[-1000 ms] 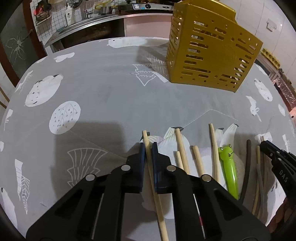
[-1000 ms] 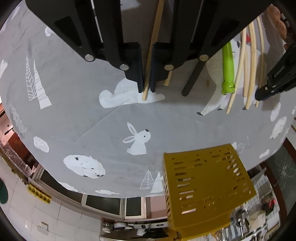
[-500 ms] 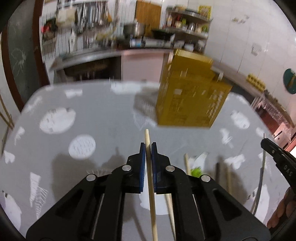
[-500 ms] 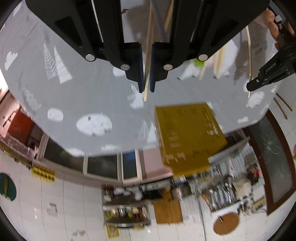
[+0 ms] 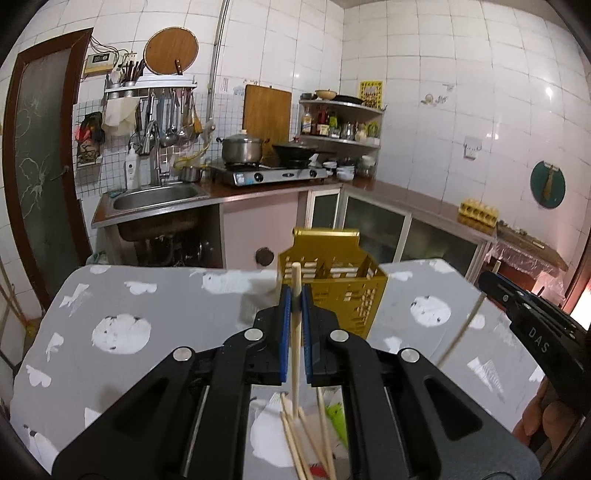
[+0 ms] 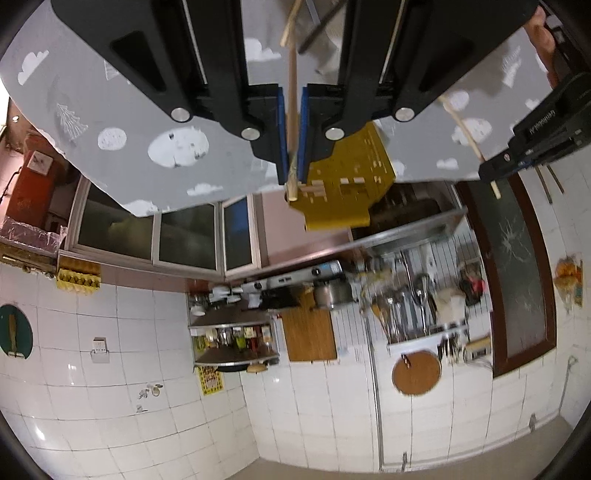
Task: Organize utensils
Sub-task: 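Carry both chopsticks over the yellow holder and open both tools to drop them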
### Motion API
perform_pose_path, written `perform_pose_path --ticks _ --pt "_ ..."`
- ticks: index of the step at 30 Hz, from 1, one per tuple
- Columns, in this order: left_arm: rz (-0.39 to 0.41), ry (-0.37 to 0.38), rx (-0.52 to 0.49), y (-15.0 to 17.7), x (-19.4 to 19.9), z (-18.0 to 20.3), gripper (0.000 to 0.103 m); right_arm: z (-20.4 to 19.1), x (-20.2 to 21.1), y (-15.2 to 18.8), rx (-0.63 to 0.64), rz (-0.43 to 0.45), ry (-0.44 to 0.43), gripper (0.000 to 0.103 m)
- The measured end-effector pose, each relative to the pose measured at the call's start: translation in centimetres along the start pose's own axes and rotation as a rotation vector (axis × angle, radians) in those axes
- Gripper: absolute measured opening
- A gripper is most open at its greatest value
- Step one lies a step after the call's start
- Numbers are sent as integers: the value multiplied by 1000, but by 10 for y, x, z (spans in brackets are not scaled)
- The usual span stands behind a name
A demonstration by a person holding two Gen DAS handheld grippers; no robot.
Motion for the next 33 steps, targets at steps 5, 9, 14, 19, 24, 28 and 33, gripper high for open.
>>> perform_pose_path --ticks 5,9,14,19,24,28,33 --pt "41 2 10 -30 2 0 4 -8 0 -36 21 55 -17 6" --pt "80 2 5 -61 -1 3 4 -14 -6 -70 37 82 -22 6" --pt "100 5 18 -98 -17 6 4 -19 -26 -107 39 103 -24 6" --pt "124 -6 23 -125 -39 8 4 -28 -48 -138 82 146 -10 6" --pt "166 -11 25 -142 -62 12 4 -26 -78 -149 91 160 -10 6" --pt "194 -21 -6 -143 -82 17 4 -22 -109 -143 111 139 -6 6" --pt "139 -26 -13 -120 -121 16 4 -12 -145 -113 105 58 -9 6"
Point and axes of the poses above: each gripper's, at about its wrist camera, not at the fingertips, and x roughly against the way its jaws point, z to its right, y to its underside, the point moved 4 cm from there along -x, roughly the way its jaws point, and after that the axes turned 7 degrees about -y, right-handed, at the moved point
